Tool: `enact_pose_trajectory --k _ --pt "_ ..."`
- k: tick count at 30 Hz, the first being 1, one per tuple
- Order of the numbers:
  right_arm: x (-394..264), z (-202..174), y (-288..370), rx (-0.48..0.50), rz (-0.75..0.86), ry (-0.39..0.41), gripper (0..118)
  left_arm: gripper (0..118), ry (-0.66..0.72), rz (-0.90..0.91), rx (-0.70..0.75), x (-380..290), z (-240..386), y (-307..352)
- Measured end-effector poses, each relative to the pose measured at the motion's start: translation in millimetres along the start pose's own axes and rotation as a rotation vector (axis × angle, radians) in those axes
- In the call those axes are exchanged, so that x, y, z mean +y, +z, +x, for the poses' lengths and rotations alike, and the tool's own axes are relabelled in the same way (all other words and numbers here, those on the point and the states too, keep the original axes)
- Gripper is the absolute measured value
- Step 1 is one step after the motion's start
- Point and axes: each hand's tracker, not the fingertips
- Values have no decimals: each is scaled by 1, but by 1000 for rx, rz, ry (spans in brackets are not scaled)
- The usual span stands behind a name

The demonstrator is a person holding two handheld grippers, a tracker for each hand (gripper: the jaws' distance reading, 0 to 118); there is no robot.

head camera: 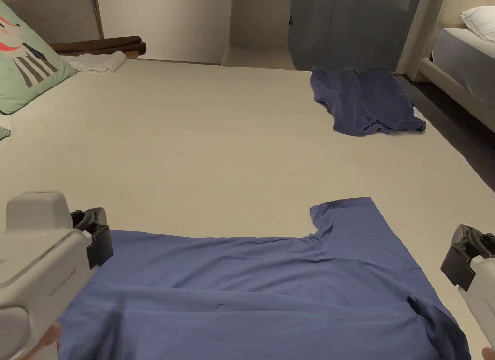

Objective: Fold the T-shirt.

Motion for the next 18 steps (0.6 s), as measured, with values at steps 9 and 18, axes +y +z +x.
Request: enact_pose_trajectory --k 9,18 --pt "6 -6 -36 4 -55 11 0 0 19 -361 -32 38 -34 -120" --pt "-11 -12 -63 1 -145 39 0 113 57 -630 57 0 -63 -217"
